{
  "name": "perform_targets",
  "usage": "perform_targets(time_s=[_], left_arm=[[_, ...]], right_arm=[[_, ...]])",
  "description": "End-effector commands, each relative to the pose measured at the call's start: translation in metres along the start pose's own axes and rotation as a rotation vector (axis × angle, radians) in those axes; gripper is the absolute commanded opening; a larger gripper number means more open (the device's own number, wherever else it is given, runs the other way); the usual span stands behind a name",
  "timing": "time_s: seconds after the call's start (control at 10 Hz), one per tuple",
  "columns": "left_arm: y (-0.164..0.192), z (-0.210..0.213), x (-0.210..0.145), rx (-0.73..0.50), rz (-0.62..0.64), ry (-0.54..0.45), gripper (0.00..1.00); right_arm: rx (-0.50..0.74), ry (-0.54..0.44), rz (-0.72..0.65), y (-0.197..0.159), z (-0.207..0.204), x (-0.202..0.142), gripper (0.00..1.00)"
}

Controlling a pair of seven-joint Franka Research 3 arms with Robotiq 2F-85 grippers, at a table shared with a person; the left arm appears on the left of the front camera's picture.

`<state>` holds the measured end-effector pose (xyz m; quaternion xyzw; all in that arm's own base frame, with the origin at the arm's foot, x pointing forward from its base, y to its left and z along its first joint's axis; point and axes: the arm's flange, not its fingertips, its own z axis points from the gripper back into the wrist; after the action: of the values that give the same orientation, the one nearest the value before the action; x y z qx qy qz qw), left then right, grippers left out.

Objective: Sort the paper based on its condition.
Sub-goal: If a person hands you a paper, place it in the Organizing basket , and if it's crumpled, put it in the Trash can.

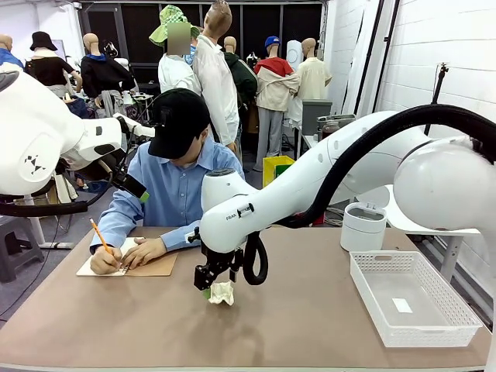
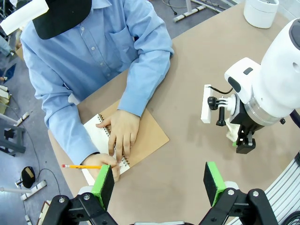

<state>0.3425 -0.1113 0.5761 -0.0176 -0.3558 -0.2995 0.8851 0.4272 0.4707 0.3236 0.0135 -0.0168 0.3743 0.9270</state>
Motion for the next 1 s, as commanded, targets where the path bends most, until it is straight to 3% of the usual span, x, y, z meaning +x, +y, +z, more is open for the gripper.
perform_targets(time_s=[0.0, 0.7, 0.9], left_arm=[[0.0009, 0.0008, 0.0, 0.001, 0.002, -0.002, 1.0], [0.0009, 0.0008, 0.0, 0.001, 0.002, -0.002, 1.0], [0.0009, 0.0008, 0.0, 0.001, 0.002, -0.002, 1.0]], right_arm=[[-0.015, 0.027, -0.016, 0.0034, -0.0067, 0.0092, 1.0], [0.009, 0.057, 0.006, 0.0076, -0.0131, 0.016, 1.0], [0.027, 0.064, 0.006, 0.008, -0.0133, 0.0171, 0.66]])
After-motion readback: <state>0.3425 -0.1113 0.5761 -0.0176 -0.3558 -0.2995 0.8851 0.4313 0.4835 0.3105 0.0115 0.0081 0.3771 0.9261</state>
